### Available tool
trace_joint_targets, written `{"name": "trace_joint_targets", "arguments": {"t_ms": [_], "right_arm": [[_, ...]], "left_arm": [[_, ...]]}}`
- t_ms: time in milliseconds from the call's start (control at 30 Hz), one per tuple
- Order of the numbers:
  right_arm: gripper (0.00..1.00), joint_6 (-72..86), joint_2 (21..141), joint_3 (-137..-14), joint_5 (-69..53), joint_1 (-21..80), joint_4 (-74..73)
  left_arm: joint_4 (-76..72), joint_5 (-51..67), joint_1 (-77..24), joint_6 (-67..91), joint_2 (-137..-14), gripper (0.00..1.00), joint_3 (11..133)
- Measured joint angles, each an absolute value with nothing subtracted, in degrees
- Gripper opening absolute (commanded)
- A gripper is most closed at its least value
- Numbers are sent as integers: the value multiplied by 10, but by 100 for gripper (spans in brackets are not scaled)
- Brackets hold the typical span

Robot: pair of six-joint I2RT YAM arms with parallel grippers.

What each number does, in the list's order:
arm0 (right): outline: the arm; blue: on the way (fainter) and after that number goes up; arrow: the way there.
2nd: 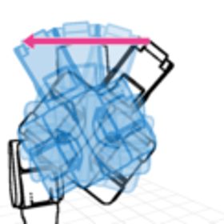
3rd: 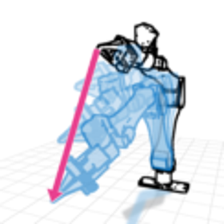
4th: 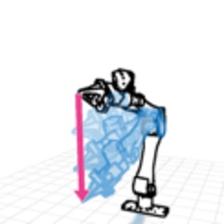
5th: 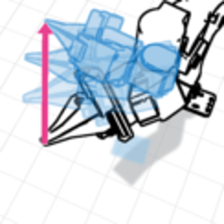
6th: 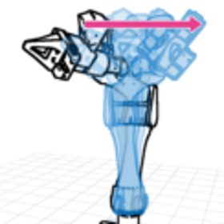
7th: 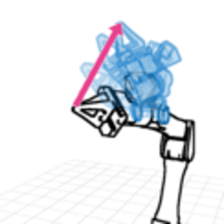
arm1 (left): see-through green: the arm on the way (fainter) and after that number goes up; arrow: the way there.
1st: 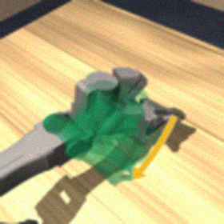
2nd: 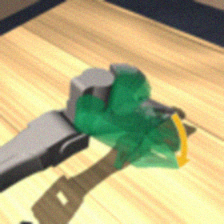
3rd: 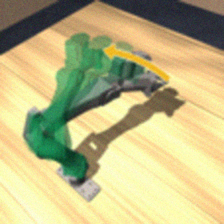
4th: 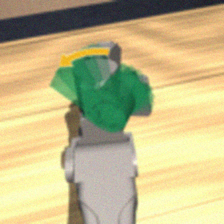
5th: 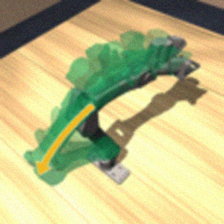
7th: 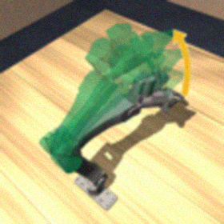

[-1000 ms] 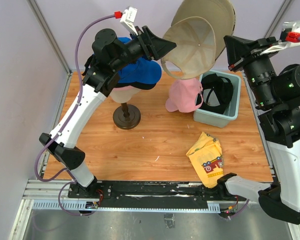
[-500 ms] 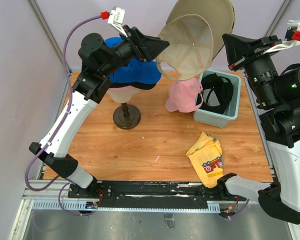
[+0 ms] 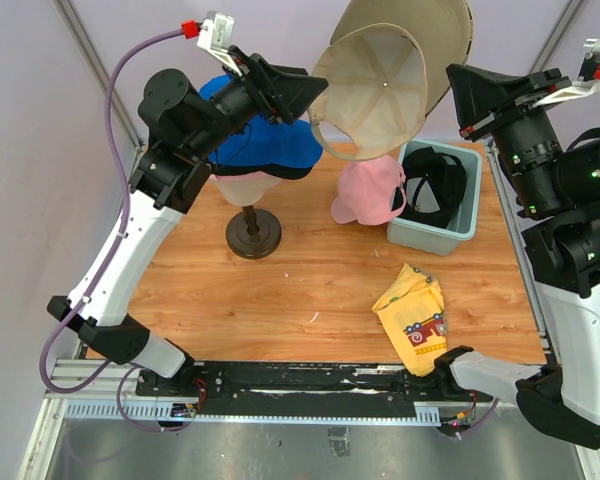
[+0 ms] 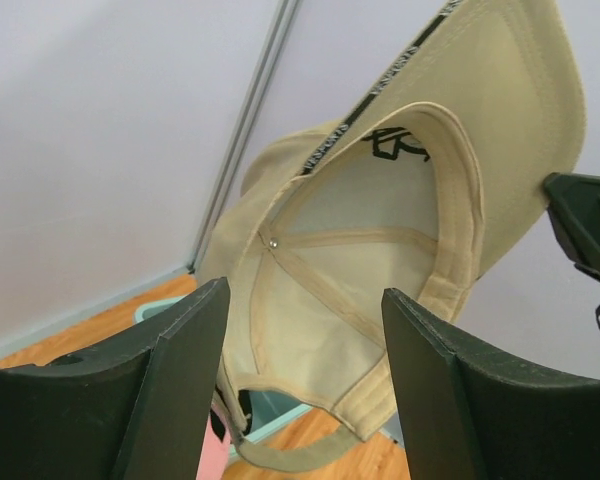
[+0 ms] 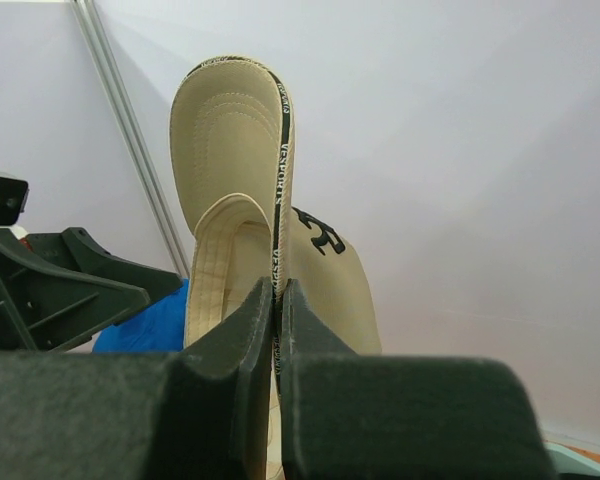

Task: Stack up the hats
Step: Stack the hat on the hat.

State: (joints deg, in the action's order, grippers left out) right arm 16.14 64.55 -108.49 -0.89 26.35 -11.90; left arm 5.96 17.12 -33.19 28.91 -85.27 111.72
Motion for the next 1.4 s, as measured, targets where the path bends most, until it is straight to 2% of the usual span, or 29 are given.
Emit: {"name": "trace_joint_targets", "arguments": {"t_ms": [333, 400, 433, 467, 600, 633, 833, 867, 967, 1067, 1400], "right_arm": [[1, 203, 647, -1097, -54, 263, -111], [1, 214, 649, -1099, -65, 263, -109], [1, 222, 651, -1101, -72, 263, -105], [1, 227, 652, -1101, -76, 263, -103], [1, 252, 657, -1102, -95, 263, -93], [1, 257, 659, -1102, -98, 263, -90], [1, 279, 672, -1102, -112, 263, -79], [6, 282, 675, -1102, -114, 263, -77], [29, 288, 678, -1102, -113, 263, -77], [44, 300, 678, -1092, -109, 262, -75], [60, 408, 688, -1045, -118, 245, -57]], "left_arm": [[68, 163, -332, 271, -862, 69, 1119], [70, 163, -332, 269, -865, 67, 1119], [72, 163, -332, 268, -866, 62, 1119], [72, 163, -332, 267, -866, 54, 1119], [70, 163, -332, 259, -866, 5, 1119], [65, 163, -333, 251, -866, 1, 1118], [50, 142, -333, 214, -850, 0, 1108], [48, 135, -333, 205, -844, 0, 1108], [46, 109, -333, 170, -819, 0, 1105], [31, 71, -343, 121, -787, 0, 1105], [-97, -53, -442, -111, -708, 1, 1068]]}}
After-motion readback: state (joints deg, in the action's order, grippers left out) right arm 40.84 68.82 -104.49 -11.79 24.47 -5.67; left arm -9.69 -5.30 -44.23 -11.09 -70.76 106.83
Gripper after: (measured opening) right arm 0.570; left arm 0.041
